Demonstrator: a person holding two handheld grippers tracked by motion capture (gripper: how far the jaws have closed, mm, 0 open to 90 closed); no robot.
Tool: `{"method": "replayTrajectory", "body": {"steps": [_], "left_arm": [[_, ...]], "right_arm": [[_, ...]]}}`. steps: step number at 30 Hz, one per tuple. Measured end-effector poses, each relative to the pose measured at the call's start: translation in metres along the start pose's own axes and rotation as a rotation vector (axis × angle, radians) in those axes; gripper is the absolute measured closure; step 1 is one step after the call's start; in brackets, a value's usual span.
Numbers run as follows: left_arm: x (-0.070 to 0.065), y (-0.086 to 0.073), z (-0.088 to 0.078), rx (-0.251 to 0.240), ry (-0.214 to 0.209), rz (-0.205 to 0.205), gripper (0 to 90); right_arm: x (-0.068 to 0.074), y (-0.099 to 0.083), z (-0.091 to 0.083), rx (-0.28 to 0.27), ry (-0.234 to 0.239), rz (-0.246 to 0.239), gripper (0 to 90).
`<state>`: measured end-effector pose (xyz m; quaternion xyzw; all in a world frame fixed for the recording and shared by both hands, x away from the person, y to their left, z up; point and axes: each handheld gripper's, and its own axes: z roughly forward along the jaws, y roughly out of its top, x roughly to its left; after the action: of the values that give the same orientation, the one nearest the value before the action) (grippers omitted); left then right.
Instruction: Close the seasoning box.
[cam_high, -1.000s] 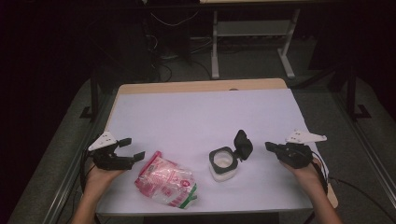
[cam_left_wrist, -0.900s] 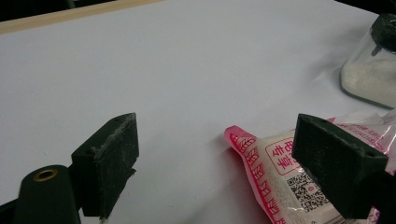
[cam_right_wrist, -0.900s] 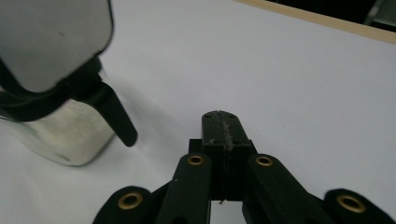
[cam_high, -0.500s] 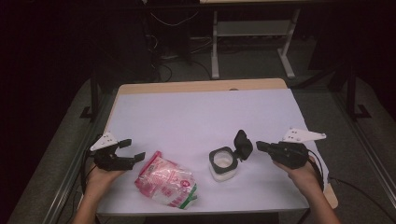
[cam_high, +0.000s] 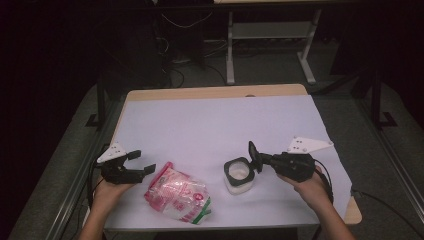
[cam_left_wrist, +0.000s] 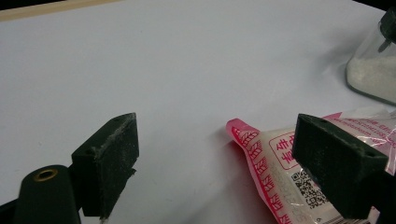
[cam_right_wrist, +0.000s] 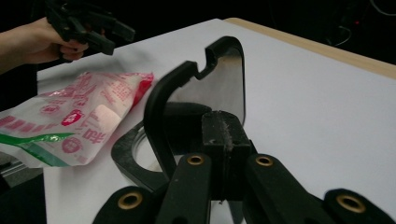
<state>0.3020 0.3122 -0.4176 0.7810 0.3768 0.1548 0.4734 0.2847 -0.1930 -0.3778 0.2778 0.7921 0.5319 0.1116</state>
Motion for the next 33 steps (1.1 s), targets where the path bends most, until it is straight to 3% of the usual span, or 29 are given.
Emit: {"method": "replayTrajectory", "body": {"steps": [5, 10, 17, 24, 27, 33], "left_arm": [[-0.001, 0.000, 0.002, 0.008, -0.001, 0.016, 14.6], [-0.003, 0.000, 0.003, 0.010, -0.007, 0.017, 14.6], [-0.002, 0.000, 0.006, 0.007, -0.004, 0.007, 14.6], [-0.003, 0.000, 0.008, 0.016, -0.016, 0.028, 14.6], [-0.005, 0.000, 0.009, 0.016, -0.022, 0.031, 14.6], [-0.004, 0.000, 0.008, 0.014, -0.020, 0.037, 14.5]], "right_arm": [[0.009, 0.000, 0.014, 0.028, 0.046, -0.012, 89.9], [0.011, -0.001, 0.017, 0.035, 0.045, -0.020, 89.9], [-0.003, -0.006, 0.009, 0.026, -0.012, -0.008, 89.4], [-0.019, -0.018, -0.003, 0.022, -0.084, 0.037, 75.9], [-0.028, -0.026, -0.007, 0.042, -0.125, 0.070, 62.6], [-0.040, -0.037, -0.010, 0.044, -0.181, 0.105, 49.0]]}}
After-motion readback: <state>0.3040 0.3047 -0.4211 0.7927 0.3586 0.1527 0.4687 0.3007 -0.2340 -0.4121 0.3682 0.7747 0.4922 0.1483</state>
